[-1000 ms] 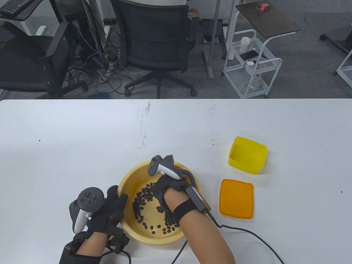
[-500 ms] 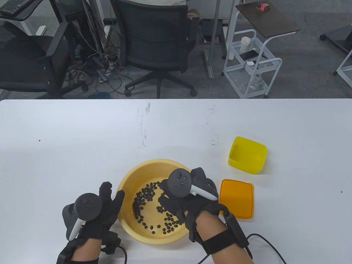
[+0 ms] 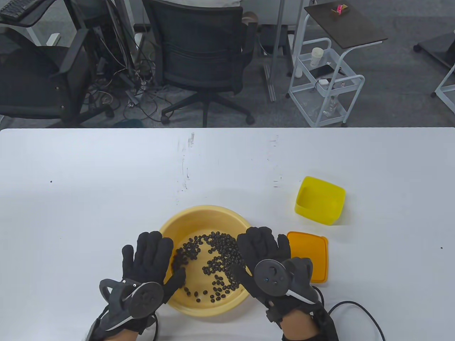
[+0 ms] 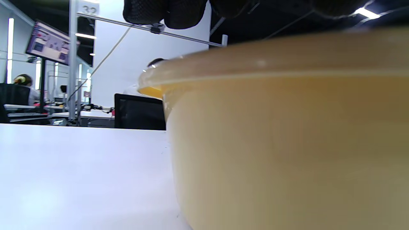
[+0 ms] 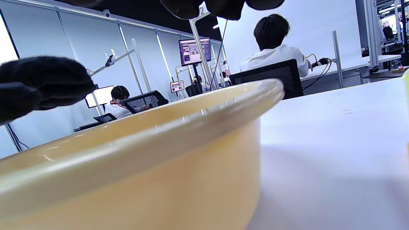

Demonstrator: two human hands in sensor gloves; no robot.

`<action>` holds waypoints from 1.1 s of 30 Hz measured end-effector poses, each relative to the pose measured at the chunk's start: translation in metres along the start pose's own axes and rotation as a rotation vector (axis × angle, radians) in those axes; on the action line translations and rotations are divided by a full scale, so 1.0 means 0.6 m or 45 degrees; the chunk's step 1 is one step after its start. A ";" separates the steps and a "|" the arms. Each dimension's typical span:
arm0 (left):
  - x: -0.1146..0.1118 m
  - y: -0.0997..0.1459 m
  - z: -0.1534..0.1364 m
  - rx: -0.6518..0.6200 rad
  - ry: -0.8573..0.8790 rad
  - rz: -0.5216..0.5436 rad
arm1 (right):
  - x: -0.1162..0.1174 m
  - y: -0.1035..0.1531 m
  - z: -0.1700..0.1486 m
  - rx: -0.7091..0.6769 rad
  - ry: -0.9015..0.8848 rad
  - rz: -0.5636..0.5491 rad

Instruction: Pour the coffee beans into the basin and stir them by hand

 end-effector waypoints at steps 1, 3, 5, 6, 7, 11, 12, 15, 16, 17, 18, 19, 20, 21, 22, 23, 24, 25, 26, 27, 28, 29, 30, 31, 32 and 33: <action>-0.002 0.000 0.009 -0.038 -0.011 0.001 | 0.010 -0.007 0.005 0.007 0.022 0.047; -0.008 -0.001 0.020 -0.070 -0.052 -0.017 | 0.028 -0.023 0.015 0.028 0.068 0.168; -0.014 -0.001 0.022 -0.079 -0.068 -0.054 | 0.045 -0.032 0.025 0.023 0.102 0.258; -0.016 -0.002 0.021 -0.079 -0.063 -0.067 | 0.049 -0.031 0.027 0.018 0.104 0.252; -0.017 -0.002 0.020 -0.082 -0.051 -0.074 | 0.055 -0.027 0.029 -0.002 0.101 0.227; -0.011 -0.001 0.022 -0.088 -0.043 -0.062 | 0.062 -0.010 0.019 0.026 0.128 0.234; -0.010 0.000 0.023 -0.092 -0.046 -0.057 | 0.061 -0.007 0.018 0.025 0.124 0.213; -0.008 0.001 0.025 -0.093 -0.053 -0.051 | 0.060 0.005 0.009 0.042 0.101 0.176; -0.009 0.001 0.025 -0.092 -0.056 -0.055 | 0.059 0.008 0.005 0.053 0.093 0.171; -0.010 0.000 0.025 -0.092 -0.060 -0.058 | 0.057 0.010 0.002 0.057 0.088 0.159; -0.012 -0.001 0.025 -0.093 -0.065 -0.064 | 0.053 0.011 -0.001 0.061 0.081 0.142; -0.014 -0.002 0.025 -0.089 -0.072 -0.068 | 0.049 0.013 -0.004 0.067 0.070 0.123; -0.015 -0.003 0.025 -0.083 -0.081 -0.074 | 0.046 0.014 -0.007 0.066 0.060 0.105; -0.017 -0.004 0.025 -0.079 -0.089 -0.082 | 0.043 0.016 -0.011 0.071 0.050 0.091; -0.018 -0.005 0.025 -0.077 -0.088 -0.084 | 0.043 0.016 -0.013 0.074 0.048 0.088; -0.019 -0.005 0.025 -0.076 -0.087 -0.086 | 0.044 0.018 -0.016 0.080 0.050 0.088; -0.019 -0.005 0.025 -0.076 -0.084 -0.087 | 0.046 0.018 -0.019 0.088 0.055 0.092; -0.019 -0.005 0.025 -0.074 -0.078 -0.086 | 0.047 0.019 -0.021 0.096 0.058 0.097; -0.019 -0.005 0.025 -0.073 -0.080 -0.082 | 0.049 0.019 -0.022 0.099 0.055 0.105; -0.019 -0.005 0.025 -0.072 -0.081 -0.078 | 0.050 0.019 -0.023 0.098 0.054 0.109; -0.019 -0.006 0.025 -0.070 -0.080 -0.076 | 0.050 0.019 -0.023 0.094 0.054 0.108; -0.019 -0.006 0.025 -0.068 -0.080 -0.076 | 0.051 0.020 -0.022 0.091 0.059 0.104; -0.019 -0.006 0.025 -0.065 -0.081 -0.076 | 0.051 0.020 -0.023 0.091 0.064 0.102; -0.020 -0.007 0.025 -0.062 -0.084 -0.079 | 0.051 0.021 -0.023 0.091 0.068 0.102; -0.021 -0.007 0.025 -0.061 -0.085 -0.083 | 0.051 0.021 -0.023 0.091 0.069 0.102; -0.022 -0.008 0.025 -0.061 -0.085 -0.085 | 0.049 0.023 -0.024 0.095 0.065 0.098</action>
Point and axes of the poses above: the tracker on the back of each hand, its own z axis roughly to the thumb side, its own y axis roughly from the fingertips to the wrist, x = y × z, the point moved 5 cm from there along -y, roughly from the wrist to the fingertips, and after that the axes turned 5 degrees about x, right-handed, at the moved point
